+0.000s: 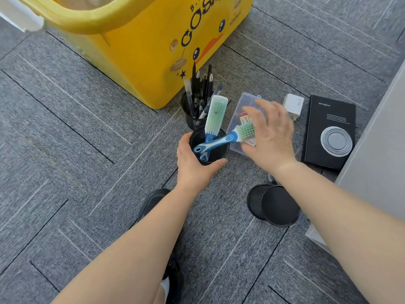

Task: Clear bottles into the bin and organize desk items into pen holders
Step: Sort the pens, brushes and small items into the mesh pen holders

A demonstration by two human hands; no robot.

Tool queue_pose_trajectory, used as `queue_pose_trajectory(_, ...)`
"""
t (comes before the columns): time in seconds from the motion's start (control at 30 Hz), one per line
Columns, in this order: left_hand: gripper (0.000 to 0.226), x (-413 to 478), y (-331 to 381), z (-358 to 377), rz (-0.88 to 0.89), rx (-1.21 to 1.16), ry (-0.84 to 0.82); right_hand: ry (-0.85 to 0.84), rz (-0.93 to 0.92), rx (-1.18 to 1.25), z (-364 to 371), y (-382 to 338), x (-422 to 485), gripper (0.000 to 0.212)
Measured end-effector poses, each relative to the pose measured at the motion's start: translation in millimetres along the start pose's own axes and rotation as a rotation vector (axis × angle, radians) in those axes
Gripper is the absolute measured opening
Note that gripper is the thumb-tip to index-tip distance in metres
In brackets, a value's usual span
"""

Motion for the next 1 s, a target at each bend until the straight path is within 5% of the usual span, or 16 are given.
queue_pose_trajectory(0.1, 0.105, 2.4, 3.6, 2.5, -0.008, 0.042, -0.002, -0.115, 0.18, 0.257, 1.0, -0.7, -5.3, 0.08)
queue_pose_trajectory(0.27, 0.109, 12.1, 16.2, -6.6, -0.039, 0.029, -0.05, -0.079, 0.257, 0.561, -3.0, -2.5, -3.5, 0.086)
queue_pose_trajectory(0.37, 0.103, 31.4, 32.9, -18.6, 0.055, 0.138, -0.114, -0.141, 0.519, 0.99, -2.9, -6.1, 6.6, 0.1)
queue_pose_trajectory(0.47, 0.092, 50.5, 44.5, -23.6, 0.183, 0.349, -0.213, -0.265, 0.678, 1.33, -3.7, -14.3, 13.8, 0.067)
queue_pose_trajectory(0.57, 0.075, 57.1, 48.0, -21.7, 0.197, 0.339, -0.235, -0.334, 0.692, 1.31, -6.4, -22.4, 13.8, 0.034)
queue_pose_trajectory(0.8, 0.031, 50.6, 44.1, -25.2, 0.133, 0.05, -0.19, -0.51, 0.683, 1.174, 4.1, -37.2, 15.1, 0.038)
queue_pose_trajectory(1.0, 0.028, 49.4, 67.8, -43.5, 0.147, -0.172, -0.013, -0.39, 0.622, 1.313, -11.7, -50.6, 22.9, 0.021)
Point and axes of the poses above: each hand's wrist, its own x-axis towards the middle knuckle, its own z-axis out of the palm, y = z × x, the point moved 1 cm from there along x, towards the middle knuckle, and after that the axes turned 13 degrees about z, right-handed, at the moved point
